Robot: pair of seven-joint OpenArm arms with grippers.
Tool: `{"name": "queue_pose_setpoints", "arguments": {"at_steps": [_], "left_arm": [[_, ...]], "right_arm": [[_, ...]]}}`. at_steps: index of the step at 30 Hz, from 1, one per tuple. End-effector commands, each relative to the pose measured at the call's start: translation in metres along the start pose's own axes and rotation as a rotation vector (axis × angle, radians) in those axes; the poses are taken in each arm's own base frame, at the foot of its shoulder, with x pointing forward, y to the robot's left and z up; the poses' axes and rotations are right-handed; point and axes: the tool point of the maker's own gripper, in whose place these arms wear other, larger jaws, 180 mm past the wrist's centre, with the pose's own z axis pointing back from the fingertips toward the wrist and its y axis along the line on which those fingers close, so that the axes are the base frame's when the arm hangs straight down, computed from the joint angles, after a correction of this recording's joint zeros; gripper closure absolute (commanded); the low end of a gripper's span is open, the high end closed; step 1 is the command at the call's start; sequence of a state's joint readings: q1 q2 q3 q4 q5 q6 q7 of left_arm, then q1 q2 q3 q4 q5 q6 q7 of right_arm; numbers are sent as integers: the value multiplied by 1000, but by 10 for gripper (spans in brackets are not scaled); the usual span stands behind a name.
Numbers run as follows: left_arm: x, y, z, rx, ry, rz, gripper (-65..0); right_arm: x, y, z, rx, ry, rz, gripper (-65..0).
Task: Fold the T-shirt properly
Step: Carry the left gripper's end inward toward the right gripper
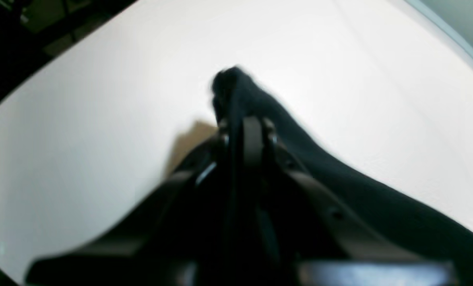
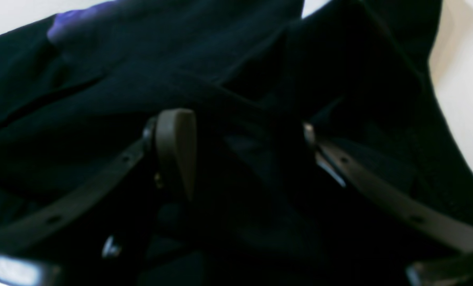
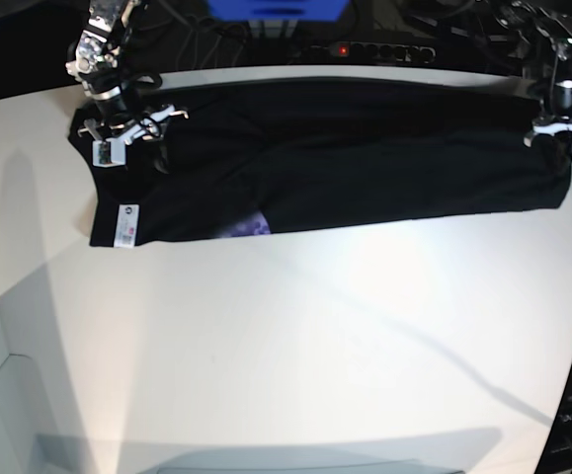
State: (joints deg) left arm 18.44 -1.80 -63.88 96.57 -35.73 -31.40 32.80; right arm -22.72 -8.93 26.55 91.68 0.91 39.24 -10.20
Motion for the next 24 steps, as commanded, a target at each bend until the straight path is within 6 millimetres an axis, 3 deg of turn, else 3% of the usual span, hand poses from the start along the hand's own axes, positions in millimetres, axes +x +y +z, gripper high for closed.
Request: {"name": "queue_pose_setpoints", "arguments": {"at_steps": [1,5,13,17,21,24], "left_arm": [[15,-11,2,-29,-55,-19,-1],[-9,-41,4,-49,5,-75,-1],[-45,-140,6,-235,99,-210,-1],[-86,-194,22,-403,205,-231,-1],[-116,-225,35,-494,286,-282,-1],[-128,-246,42,-554,309,-308,-1]], "right_arm": [[-25,1,4,3,118,29,-340],[-25,1,4,3,120,30,-340],[-25,1,4,3,119,29,-340],[-25,1,4,3,118,30,-340],[-23,1,4,4,115,32,-340],[-23,1,4,4,115,32,-340]]}}
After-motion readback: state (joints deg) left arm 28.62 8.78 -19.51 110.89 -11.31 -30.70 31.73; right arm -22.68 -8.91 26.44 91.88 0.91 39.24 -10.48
